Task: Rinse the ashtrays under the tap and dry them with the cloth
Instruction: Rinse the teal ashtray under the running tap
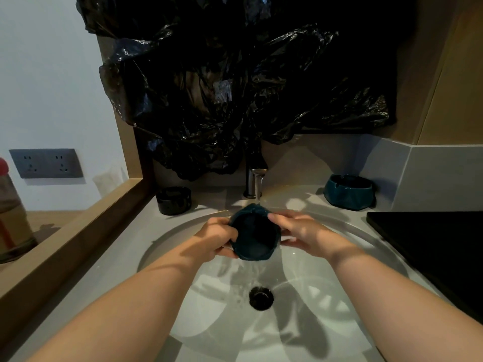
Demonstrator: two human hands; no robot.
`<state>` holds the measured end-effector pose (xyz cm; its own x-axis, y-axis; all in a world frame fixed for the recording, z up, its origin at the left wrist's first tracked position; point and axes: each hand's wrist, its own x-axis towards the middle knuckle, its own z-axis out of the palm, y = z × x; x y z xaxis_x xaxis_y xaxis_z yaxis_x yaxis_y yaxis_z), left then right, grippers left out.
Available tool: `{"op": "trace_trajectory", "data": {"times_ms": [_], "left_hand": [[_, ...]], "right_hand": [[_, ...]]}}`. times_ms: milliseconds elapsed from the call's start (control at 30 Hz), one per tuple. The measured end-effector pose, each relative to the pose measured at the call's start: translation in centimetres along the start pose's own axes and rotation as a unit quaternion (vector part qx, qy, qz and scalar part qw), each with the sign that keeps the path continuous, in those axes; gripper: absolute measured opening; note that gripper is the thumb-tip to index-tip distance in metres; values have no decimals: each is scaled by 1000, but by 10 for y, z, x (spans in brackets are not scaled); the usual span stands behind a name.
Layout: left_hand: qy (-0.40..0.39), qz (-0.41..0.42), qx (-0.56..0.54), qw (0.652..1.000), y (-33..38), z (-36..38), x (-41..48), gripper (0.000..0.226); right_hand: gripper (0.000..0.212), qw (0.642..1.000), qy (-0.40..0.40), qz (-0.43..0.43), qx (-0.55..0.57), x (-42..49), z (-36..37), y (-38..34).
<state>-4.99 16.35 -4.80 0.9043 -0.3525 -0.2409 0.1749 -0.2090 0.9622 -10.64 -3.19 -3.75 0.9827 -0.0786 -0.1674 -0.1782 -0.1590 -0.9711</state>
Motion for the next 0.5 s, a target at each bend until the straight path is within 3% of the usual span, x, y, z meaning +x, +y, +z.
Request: {"op": "trace_trajectory", "data": {"times_ms": [133,267,367,433,500], "left_hand": [[-26,-23,-95,995,3,1,-3,44],[-96,-52,-160,981,5,4,-7,52],[-95,-76,-126,985,4,4,-9,42],[-89,-80,-113,986,3,4,-9,34],[-87,-74,-106,988,4,4,-10,24]], "right_hand": [[37,998,-50,12,39,-3,-1,-1],[36,997,23,-52,50,0,10,-10],[19,992,92,-86,14,-1,17,-16],[16,988,135,-77,-5,0,18,-18],[26,986,161,-29,5,2,17,-16]]}}
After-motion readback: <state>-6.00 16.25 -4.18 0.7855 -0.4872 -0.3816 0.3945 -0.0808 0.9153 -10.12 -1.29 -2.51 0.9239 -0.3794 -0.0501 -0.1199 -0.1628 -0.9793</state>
